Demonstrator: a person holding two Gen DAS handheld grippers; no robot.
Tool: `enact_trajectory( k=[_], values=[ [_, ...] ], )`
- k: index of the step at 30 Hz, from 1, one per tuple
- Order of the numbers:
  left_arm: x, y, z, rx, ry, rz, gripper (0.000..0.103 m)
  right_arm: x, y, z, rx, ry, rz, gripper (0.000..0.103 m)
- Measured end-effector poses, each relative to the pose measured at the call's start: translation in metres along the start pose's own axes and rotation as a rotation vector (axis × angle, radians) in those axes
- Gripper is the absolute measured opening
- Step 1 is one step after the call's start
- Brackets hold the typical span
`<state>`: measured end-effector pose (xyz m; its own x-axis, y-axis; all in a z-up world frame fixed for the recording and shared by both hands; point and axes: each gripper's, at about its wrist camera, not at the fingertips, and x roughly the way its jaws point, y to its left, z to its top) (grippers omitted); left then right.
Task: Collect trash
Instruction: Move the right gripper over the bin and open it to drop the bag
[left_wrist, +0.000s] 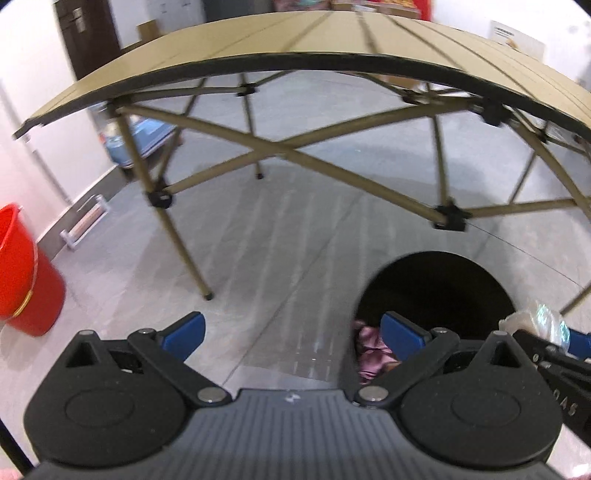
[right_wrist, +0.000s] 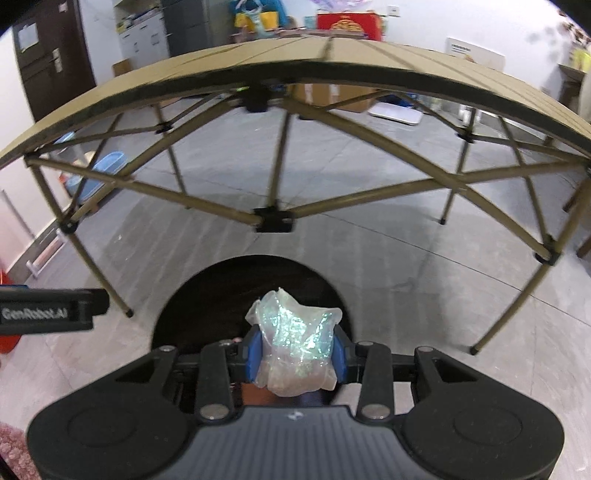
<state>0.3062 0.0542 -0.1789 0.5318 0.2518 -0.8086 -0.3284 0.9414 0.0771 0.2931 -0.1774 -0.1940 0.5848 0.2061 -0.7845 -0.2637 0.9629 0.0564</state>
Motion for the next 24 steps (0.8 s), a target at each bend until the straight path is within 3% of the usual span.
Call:
enact_trajectory(
  k=[10, 20, 24],
  values=[
    [0.007, 0.041, -0.003, -0.041, 0.008, 0.059, 0.103, 0.031, 0.048, 0.004, -0.042, 0.048, 0.021, 0.037],
    [0.010, 0.049, -0.004, -0.051, 0.011, 0.074, 0.103, 0.049, 0.056, 0.000, -0.047, 0.089, 0.013, 0.038],
    [0.012, 0.048, -0.004, -0.053, 0.019, 0.073, 0.103, 0.048, 0.052, 0.000, -0.033, 0.090, 0.031, 0.043]
  ],
)
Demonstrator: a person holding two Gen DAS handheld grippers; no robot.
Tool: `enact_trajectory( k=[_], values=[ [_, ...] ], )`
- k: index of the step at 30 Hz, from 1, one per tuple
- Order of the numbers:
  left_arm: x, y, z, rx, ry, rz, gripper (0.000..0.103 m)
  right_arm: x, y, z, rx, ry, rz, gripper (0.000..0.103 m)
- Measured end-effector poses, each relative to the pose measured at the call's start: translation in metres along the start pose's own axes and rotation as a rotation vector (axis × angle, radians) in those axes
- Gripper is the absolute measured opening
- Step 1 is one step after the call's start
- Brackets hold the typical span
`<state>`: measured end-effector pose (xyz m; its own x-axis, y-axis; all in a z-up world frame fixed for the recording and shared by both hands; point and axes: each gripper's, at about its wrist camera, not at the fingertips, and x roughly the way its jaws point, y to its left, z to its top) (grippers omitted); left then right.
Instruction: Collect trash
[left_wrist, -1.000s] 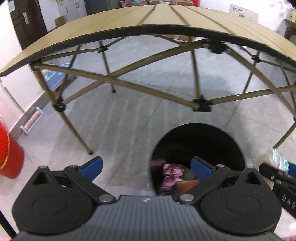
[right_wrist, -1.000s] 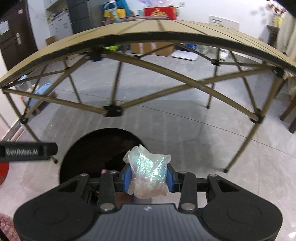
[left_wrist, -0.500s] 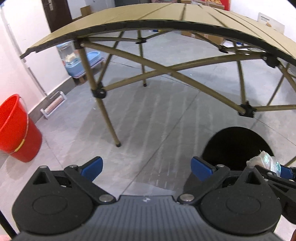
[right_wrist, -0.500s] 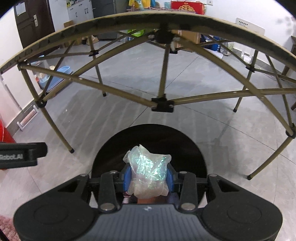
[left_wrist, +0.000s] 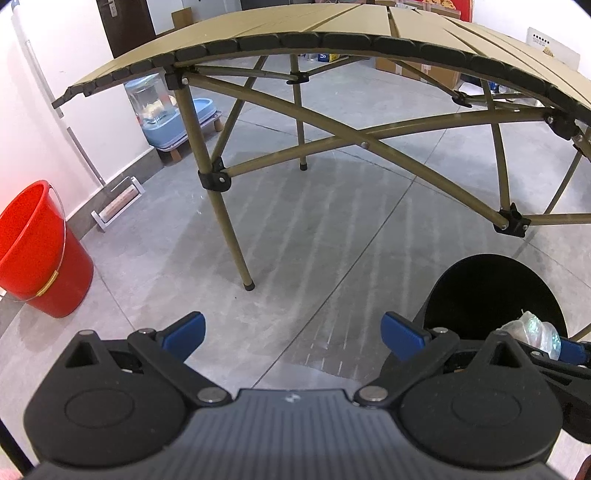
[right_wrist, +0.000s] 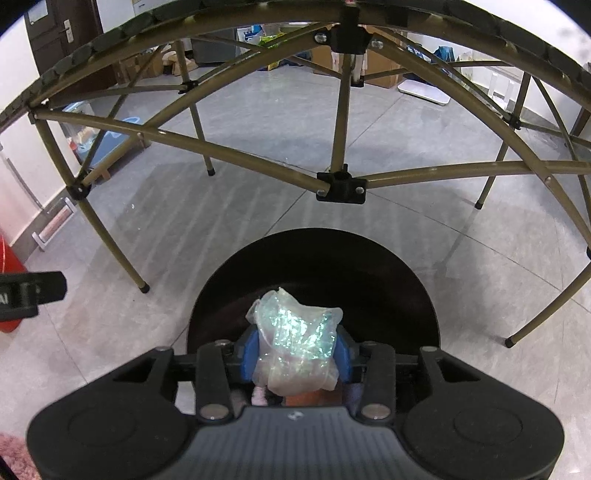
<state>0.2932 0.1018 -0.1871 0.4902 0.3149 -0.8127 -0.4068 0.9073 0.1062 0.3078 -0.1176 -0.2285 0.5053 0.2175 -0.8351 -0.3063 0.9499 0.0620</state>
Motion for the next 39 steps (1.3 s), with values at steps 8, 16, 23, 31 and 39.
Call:
enact_trajectory(
  k=[8, 16, 23, 31, 39],
  values=[
    [0.001, 0.000, 0.000, 0.002, -0.001, 0.004, 0.103, -0.004, -0.003, 0.002, 0.006, -0.032, -0.036, 0.103],
    [-0.015, -0.001, 0.000, -0.009, -0.044, -0.005, 0.103, -0.016, -0.010, 0.002, 0.016, -0.055, -0.041, 0.103],
    [-0.079, -0.004, -0.005, -0.002, -0.141, -0.106, 0.103, -0.085, -0.020, -0.006, 0.031, -0.154, -0.010, 0.103],
    [-0.171, 0.000, -0.034, 0.070, -0.272, -0.206, 0.103, -0.191, -0.029, -0.034, -0.024, -0.293, -0.011, 0.103],
    [-0.231, 0.016, -0.074, 0.114, -0.292, -0.256, 0.103, -0.275, -0.025, -0.073, -0.062, -0.356, -0.013, 0.103]
  ],
)
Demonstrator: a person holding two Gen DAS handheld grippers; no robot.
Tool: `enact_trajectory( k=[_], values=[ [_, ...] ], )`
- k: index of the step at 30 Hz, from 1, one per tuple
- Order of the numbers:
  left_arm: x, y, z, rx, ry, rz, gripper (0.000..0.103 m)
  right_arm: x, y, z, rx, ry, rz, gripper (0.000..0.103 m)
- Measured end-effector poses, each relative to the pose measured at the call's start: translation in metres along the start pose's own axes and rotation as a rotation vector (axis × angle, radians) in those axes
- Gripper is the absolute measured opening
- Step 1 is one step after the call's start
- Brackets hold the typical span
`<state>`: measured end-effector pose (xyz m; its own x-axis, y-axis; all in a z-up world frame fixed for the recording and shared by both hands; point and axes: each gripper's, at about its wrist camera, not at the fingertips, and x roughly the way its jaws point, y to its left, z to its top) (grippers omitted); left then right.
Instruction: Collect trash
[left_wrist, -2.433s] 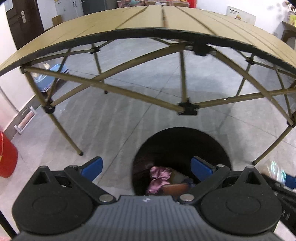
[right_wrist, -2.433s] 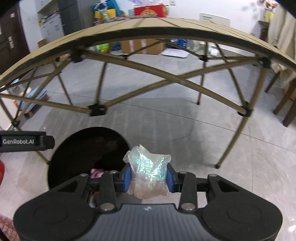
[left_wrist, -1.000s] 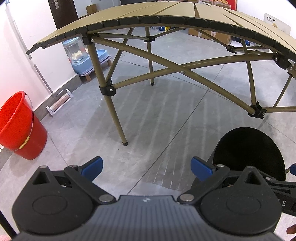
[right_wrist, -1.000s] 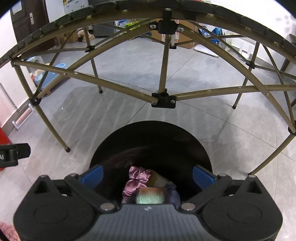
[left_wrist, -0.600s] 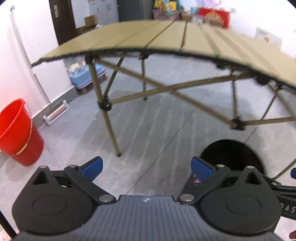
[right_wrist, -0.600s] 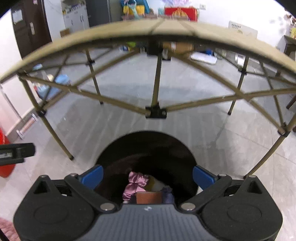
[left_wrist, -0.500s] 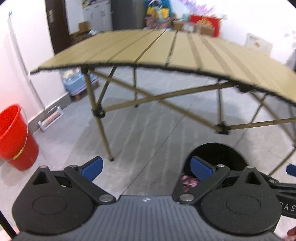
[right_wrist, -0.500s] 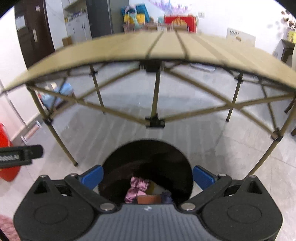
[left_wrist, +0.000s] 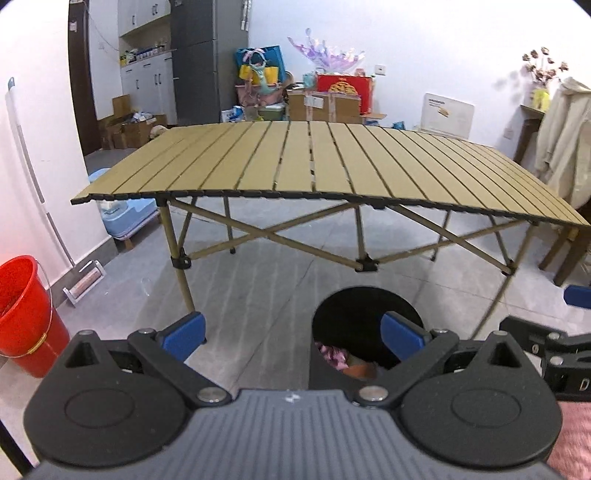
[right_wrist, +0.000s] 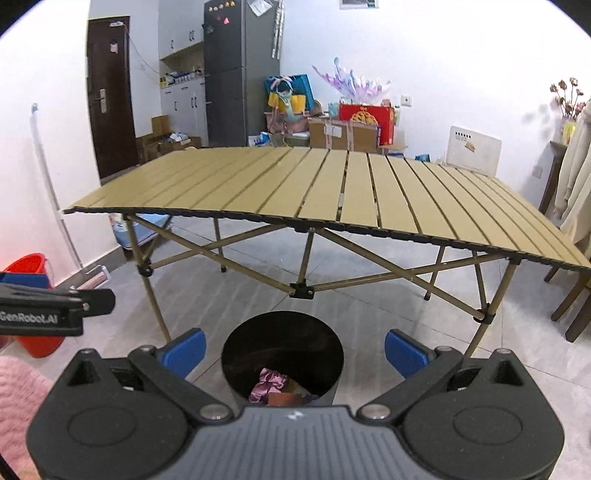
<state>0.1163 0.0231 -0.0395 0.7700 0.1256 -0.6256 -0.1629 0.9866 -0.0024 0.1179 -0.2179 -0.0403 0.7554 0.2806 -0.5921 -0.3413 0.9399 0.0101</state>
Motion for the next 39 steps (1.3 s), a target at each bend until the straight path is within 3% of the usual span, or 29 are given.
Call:
enact_trajectory(
  k=[13, 27, 39],
  values=[
    [-0.053, 0.002, -0.038, 0.015, 0.029, -0.038, 0.103, -0.074, 0.005, -0.024, 0.079, 0.021, 0.024, 0.103],
    [-0.066, -0.003, -0.048, 0.052, 0.054, -0.041, 0.103, -0.081, 0.001, -0.033, 0.137, 0.078, -0.015, 0.103],
    [-0.066, -0.002, -0.047, 0.052, 0.047, -0.039, 0.103, -0.083, 0.001, -0.033, 0.136, 0.073, -0.014, 0.103]
  ],
)
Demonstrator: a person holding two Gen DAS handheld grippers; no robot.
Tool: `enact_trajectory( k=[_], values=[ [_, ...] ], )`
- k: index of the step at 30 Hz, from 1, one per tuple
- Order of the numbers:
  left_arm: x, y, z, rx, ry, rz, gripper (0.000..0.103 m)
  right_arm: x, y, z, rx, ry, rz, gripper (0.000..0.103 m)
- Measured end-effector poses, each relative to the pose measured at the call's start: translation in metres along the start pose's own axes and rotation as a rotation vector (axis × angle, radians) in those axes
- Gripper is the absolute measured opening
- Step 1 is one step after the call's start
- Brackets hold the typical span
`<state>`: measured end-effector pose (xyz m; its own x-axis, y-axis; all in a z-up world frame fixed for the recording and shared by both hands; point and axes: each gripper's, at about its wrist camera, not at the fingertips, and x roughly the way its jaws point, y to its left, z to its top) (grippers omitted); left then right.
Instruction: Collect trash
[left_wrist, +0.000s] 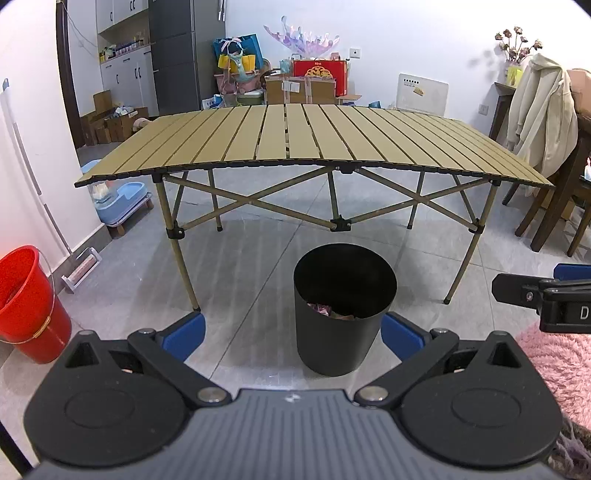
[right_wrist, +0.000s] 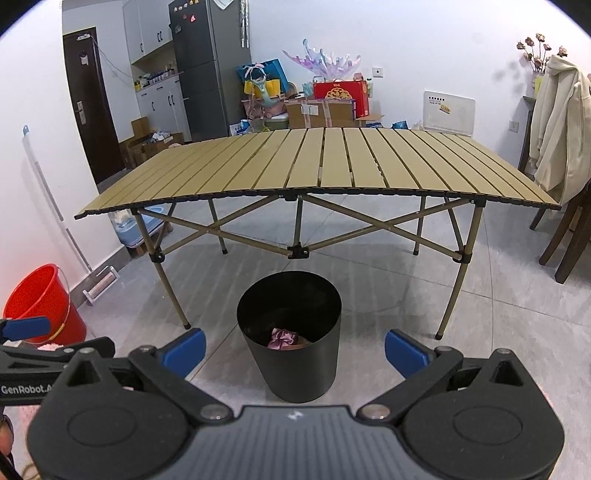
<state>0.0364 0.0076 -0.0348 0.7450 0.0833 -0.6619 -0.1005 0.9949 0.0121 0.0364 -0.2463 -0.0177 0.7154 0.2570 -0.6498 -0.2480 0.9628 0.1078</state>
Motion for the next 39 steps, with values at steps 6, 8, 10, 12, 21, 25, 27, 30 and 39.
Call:
enact_trajectory(
  k=[6, 8, 10, 12, 21, 25, 27, 30, 39],
  values=[
    [-0.0023, -0.0005, 0.0004, 0.001, -0.005, 0.000, 0.103, -0.0011, 0.0006, 0.0009, 0.000, -0.006, 0.001, 0.103],
    [-0.0031, -0.0011, 0.0000, 0.002, -0.007, 0.000, 0.103, -0.0013, 0.0006, 0.0009, 0.000, -0.006, 0.001, 0.103],
    [-0.0034, -0.0018, -0.0001, 0.002, -0.009, 0.000, 0.103, -0.0012, 0.0004, 0.0010, 0.000, -0.006, 0.001, 0.103],
    [-0.0038, -0.0021, -0.0002, 0.004, -0.011, -0.001, 0.103, -0.0011, 0.0004, 0.0010, -0.001, -0.006, 0.001, 0.103],
    [-0.0058, -0.0023, -0.0012, 0.007, -0.019, -0.004, 0.103, -0.0024, -0.0001, 0.0018, -0.001, -0.009, -0.001, 0.103],
    [-0.0059, -0.0022, -0.0012, 0.008, -0.020, -0.004, 0.103, -0.0045, 0.0001, 0.0038, -0.004, -0.013, -0.003, 0.103],
    [-0.0064, -0.0021, -0.0012, 0.009, -0.021, -0.005, 0.103, -0.0048, 0.0005, 0.0044, -0.006, -0.015, -0.003, 0.103],
    [-0.0064, -0.0011, -0.0012, 0.009, -0.021, -0.008, 0.103, -0.0056, 0.0022, 0.0042, -0.008, -0.018, -0.004, 0.103],
    [-0.0065, -0.0018, -0.0012, 0.009, -0.025, -0.011, 0.103, -0.0053, 0.0023, 0.0036, -0.008, -0.017, -0.004, 0.103]
  ],
)
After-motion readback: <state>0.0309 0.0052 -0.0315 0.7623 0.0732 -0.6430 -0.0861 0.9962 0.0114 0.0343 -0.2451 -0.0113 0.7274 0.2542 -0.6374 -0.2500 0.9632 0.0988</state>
